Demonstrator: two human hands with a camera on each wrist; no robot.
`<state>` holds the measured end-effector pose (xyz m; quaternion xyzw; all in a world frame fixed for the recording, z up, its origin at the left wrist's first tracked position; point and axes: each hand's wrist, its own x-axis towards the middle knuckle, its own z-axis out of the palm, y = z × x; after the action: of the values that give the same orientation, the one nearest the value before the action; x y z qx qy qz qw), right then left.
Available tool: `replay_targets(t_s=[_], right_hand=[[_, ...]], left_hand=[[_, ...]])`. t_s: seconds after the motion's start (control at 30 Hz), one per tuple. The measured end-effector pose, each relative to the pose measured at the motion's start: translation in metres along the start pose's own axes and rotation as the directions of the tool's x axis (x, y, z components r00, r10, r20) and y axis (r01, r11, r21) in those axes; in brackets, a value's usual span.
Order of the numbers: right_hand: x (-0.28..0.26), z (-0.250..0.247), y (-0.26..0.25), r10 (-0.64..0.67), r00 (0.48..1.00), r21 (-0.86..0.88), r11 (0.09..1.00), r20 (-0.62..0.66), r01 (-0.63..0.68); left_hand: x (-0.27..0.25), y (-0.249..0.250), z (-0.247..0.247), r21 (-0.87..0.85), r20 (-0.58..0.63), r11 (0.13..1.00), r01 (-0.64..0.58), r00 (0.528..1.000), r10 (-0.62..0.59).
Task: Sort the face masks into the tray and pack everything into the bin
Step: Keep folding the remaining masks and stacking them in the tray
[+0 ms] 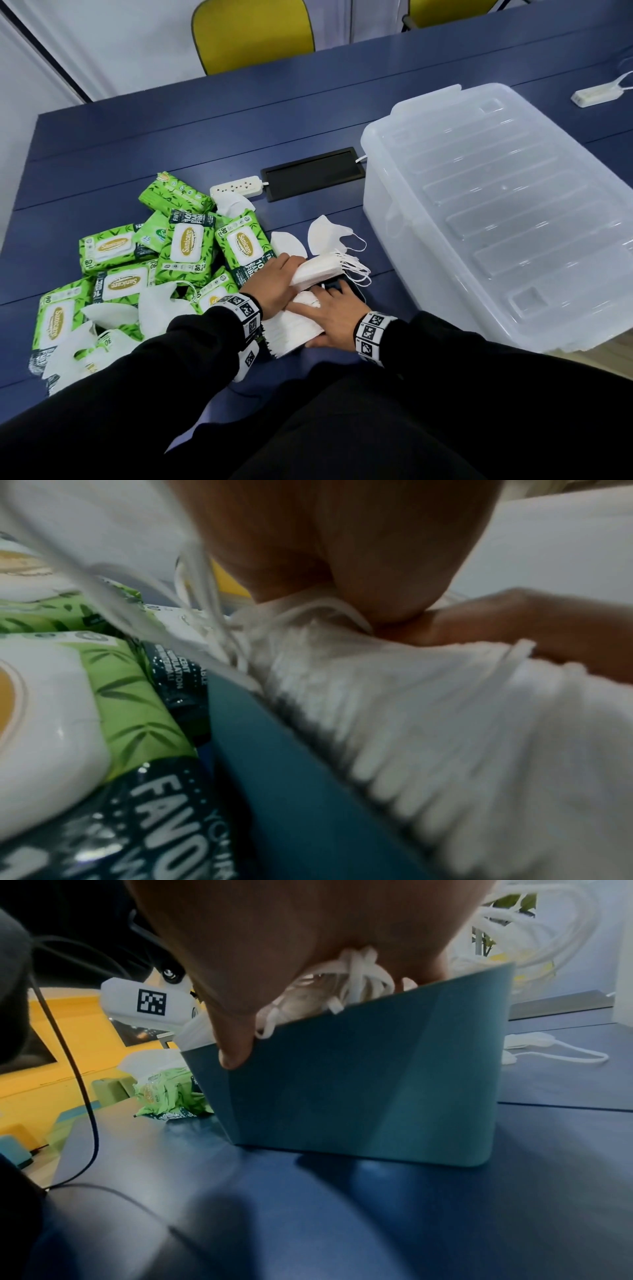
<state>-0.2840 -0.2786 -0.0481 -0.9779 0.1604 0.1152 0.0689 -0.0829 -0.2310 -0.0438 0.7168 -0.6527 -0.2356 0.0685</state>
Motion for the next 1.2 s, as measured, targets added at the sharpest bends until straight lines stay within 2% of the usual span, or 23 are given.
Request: replay_targets(t_s=[0.13, 0.2, 0.3, 0.37, 0.4, 0.53, 0.67, 0.73, 0.9, 1.03, 1.1, 1.2], right_hand=[[-0.007, -0.008, -0.001, 0.017, 1.0, 0.042, 0.999, 0.017, -0.018], [-0.011, -0.024, 0.0, 0.059, 0.998, 0.16, 0.985, -0.014, -0.056], [-0.012, -0.047, 0.012, 0.202, 0.97, 0.401, 0.906, -0.135, -0.133], [-0.006, -0.053, 0.024, 0.257, 0.933, 0.334, 0.928, -0.253, -0.165], [-0.001, -0.053, 0.03, 0.267, 0.927, 0.266, 0.944, -0.263, -0.196], [0.024, -0.049, 0.044, 0.252, 0.964, 0.178, 0.956, -0.087, -0.233], [0.038, -0.042, 0.048, 0.22, 0.974, 0.115, 0.971, -0.062, -0.212], [0.04, -0.041, 0.05, 0.191, 0.98, 0.089, 0.978, -0.056, -0.186], [0.045, -0.035, 0.05, 0.148, 0.988, 0.042, 0.988, -0.043, -0.147], [0.047, -0.035, 0.055, 0.074, 0.996, -0.069, 0.995, 0.048, -0.071], [0.048, -0.037, 0.054, 0.058, 0.996, -0.133, 0.99, 0.072, -0.048], [0.054, -0.039, 0.048, 0.064, 0.994, -0.197, 0.979, 0.087, -0.046]], left_hand=[[-0.005, -0.002, 0.002, 0.077, -0.003, 0.995, -0.067, 0.998, 0.068], [-0.007, -0.003, 0.005, 0.103, -0.015, 0.99, -0.092, 0.995, 0.094], [-0.009, -0.006, 0.011, 0.144, -0.034, 0.985, -0.091, 0.995, 0.097], [-0.009, -0.007, 0.015, 0.144, -0.046, 0.987, -0.077, 0.995, 0.085], [-0.01, -0.008, 0.016, 0.141, -0.049, 0.987, -0.076, 0.995, 0.083], [-0.01, -0.008, 0.017, 0.084, -0.045, 0.996, -0.034, 0.998, 0.038], [-0.018, -0.009, -0.003, -0.114, -0.029, 0.993, 0.035, 0.999, -0.039], [-0.028, -0.012, -0.014, -0.147, -0.048, 0.986, 0.076, 0.995, -0.084], [-0.047, -0.006, -0.012, 0.202, -0.089, 0.967, 0.154, 0.986, -0.138], [-0.045, 0.014, -0.01, 0.497, -0.019, 0.854, 0.152, 0.986, -0.165], [-0.043, 0.022, -0.01, 0.563, 0.009, 0.811, 0.16, 0.98, -0.199], [-0.038, 0.025, -0.012, 0.57, 0.026, 0.801, 0.18, 0.971, -0.237]])
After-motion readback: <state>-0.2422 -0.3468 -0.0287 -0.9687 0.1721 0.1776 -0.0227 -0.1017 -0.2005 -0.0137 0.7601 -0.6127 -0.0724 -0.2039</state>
